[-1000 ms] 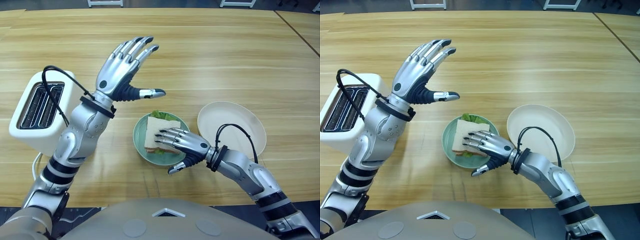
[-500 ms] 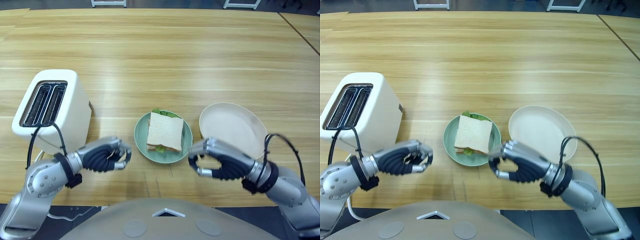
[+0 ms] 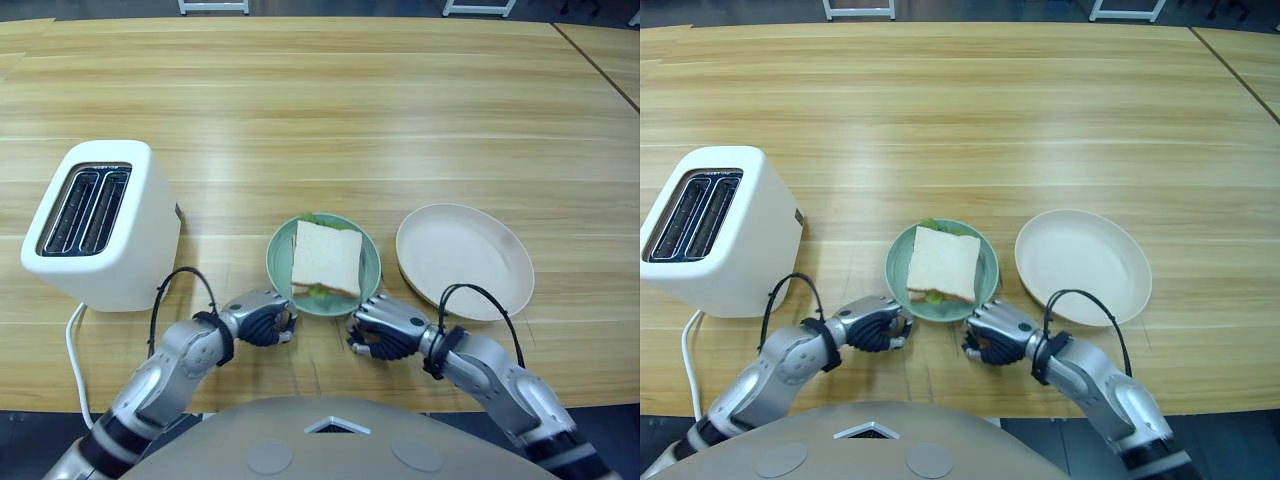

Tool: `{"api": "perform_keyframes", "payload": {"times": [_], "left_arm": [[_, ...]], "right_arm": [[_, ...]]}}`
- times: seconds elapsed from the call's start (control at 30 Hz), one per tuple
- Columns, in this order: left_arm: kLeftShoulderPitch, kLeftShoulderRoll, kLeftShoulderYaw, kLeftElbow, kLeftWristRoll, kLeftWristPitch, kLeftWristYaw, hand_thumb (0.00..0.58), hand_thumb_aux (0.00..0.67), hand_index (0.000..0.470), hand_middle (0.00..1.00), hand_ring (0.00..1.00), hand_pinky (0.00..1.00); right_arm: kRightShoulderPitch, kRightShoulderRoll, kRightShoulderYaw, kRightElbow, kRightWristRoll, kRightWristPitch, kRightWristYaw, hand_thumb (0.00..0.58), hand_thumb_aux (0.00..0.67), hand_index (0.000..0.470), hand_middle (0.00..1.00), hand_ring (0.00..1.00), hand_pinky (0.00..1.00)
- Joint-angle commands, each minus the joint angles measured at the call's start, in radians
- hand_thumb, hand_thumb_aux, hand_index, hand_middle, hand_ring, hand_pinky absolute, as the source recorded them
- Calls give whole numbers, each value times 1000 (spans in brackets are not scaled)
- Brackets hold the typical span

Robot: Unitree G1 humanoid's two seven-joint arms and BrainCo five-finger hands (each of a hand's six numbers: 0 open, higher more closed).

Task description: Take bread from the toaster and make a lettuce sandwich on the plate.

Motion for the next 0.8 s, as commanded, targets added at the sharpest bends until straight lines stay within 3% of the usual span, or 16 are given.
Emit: {"api": "perform_keyframes", "payload": {"times": [0.03,0.17,0.3,0.33,0.37,0.4,0.47,0.5,0.53,0.57,0.6,0.67,0.8], "left_arm": [[-190,-98,-40,339,119,66,91,580,670,470,1000,1000,1000],[-474,-158,11,658,137,62,271,580,670,470,1000,1000,1000],[-638,-163,38,896,107,25,388,580,670,470,1000,1000,1000],[-635,-153,48,884,98,22,400,521,457,321,1000,1000,1000],[-617,-139,60,850,89,21,409,340,239,168,620,620,620],[-584,-125,77,799,70,17,406,0,0,0,0,0,0],[-499,-97,112,675,31,1,400,0,0,0,0,0,0],[-444,-85,131,597,2,-15,395,0,0,0,0,0,0],[-367,-69,151,496,-39,-44,393,0,0,0,0,0,0],[-280,-59,174,392,-90,-74,393,0,0,0,0,0,0],[-197,-47,194,297,-129,-128,424,0,0,0,0,0,0],[-45,-37,227,134,-199,-268,511,0,0,0,0,0,0],[207,-50,236,-41,-311,-440,582,0,0,0,0,0,0]], "right_arm": [[-264,143,104,261,-178,120,-98,580,670,470,1000,1000,1000],[-560,277,134,571,-207,197,-271,580,670,470,1000,1000,1000],[-735,337,159,792,-196,225,-350,580,670,470,1000,1000,1000],[-741,334,161,789,-190,222,-357,547,510,358,1000,1000,1000],[-731,322,163,764,-185,220,-356,493,410,288,1000,1000,1000],[-707,306,156,720,-168,212,-356,0,0,0,980,980,980],[-628,267,133,602,-124,200,-351,0,0,0,835,835,835],[-565,245,111,514,-84,189,-339,0,0,0,349,349,349],[-474,220,78,390,-32,178,-323,0,0,0,145,145,145],[-380,197,43,269,17,161,-317,0,0,0,51,51,51],[-288,184,5,156,71,135,-326,0,0,0,0,0,0],[-124,177,-67,-17,194,69,-352,0,0,0,0,0,0],[126,195,-133,-166,380,-84,-398,0,0,0,0,0,0]]}}
